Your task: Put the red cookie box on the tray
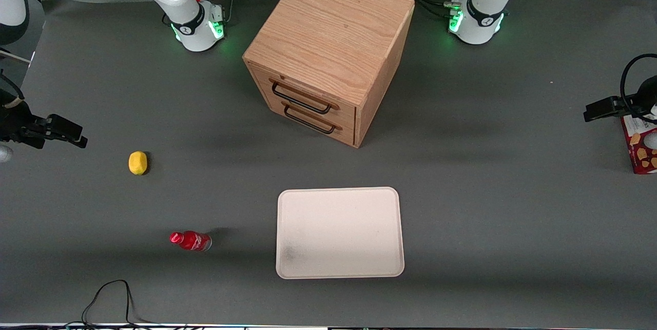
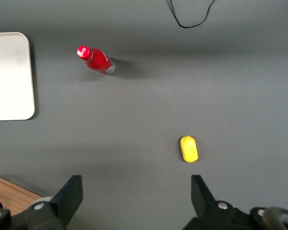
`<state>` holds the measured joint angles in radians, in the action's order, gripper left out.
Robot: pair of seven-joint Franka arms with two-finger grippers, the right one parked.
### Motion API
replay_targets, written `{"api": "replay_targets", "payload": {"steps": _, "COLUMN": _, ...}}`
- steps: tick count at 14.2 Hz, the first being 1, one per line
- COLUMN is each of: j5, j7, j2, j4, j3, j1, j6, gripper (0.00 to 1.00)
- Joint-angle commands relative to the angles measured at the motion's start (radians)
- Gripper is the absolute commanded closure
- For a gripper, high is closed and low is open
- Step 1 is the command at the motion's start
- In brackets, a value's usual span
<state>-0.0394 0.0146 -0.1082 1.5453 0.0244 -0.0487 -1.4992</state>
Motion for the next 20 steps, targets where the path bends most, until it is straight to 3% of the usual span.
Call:
{"api": "replay_targets", "payload": {"steps": 1, "j5": -0.008, "j7": -0.019, "j2": -0.007, "j4": -0.019, "j3": -0.006, "j1": 0.009, "j6": 0.016, "gripper": 0.0}}
{"api": "replay_targets", "payload": {"steps": 20, "j5": 0.001, "j7": -0.024, "j2": -0.007, "j4": -0.024, "j3": -0.004, "j1": -0.007, "j6": 0.054, "gripper": 0.0}}
